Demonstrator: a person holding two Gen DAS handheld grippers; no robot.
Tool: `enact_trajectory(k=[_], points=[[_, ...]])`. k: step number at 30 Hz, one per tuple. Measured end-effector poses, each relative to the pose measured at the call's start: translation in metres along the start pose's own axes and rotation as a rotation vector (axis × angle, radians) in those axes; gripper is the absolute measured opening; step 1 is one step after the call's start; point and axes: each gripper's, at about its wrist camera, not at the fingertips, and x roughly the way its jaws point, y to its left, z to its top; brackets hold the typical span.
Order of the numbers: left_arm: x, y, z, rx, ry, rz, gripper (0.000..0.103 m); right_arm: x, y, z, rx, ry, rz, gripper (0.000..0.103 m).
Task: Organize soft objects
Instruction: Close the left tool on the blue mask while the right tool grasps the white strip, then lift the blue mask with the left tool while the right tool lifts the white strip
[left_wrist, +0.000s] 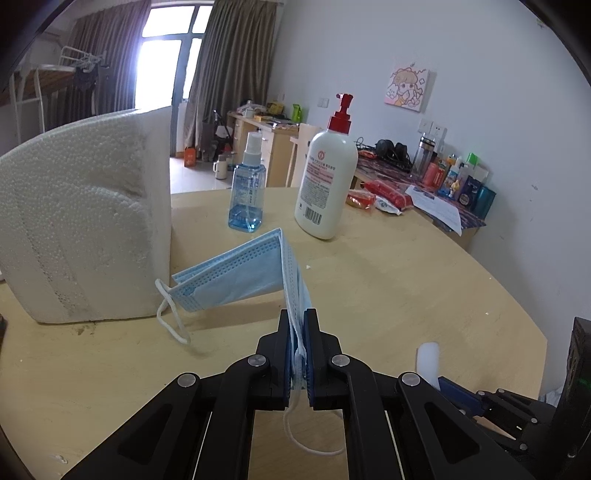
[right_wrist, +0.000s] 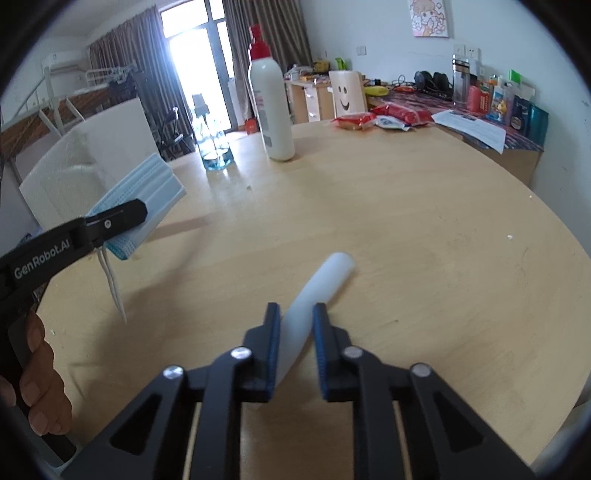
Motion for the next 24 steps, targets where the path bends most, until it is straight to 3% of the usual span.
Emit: enact_trajectory(k=[13, 24], points=[[-0.003, 0.001, 0.002, -0.003, -0.009, 0.012, 0.006, -0.004, 0.002, 0.004, -0.018, -0.023, 0.022, 0.011], [-0.008, 0.000, 0.002, 0.004, -0.031, 0.017, 0.006, -0.027, 0.005, 0.011, -0.069, -0.121, 0.011, 0.010]])
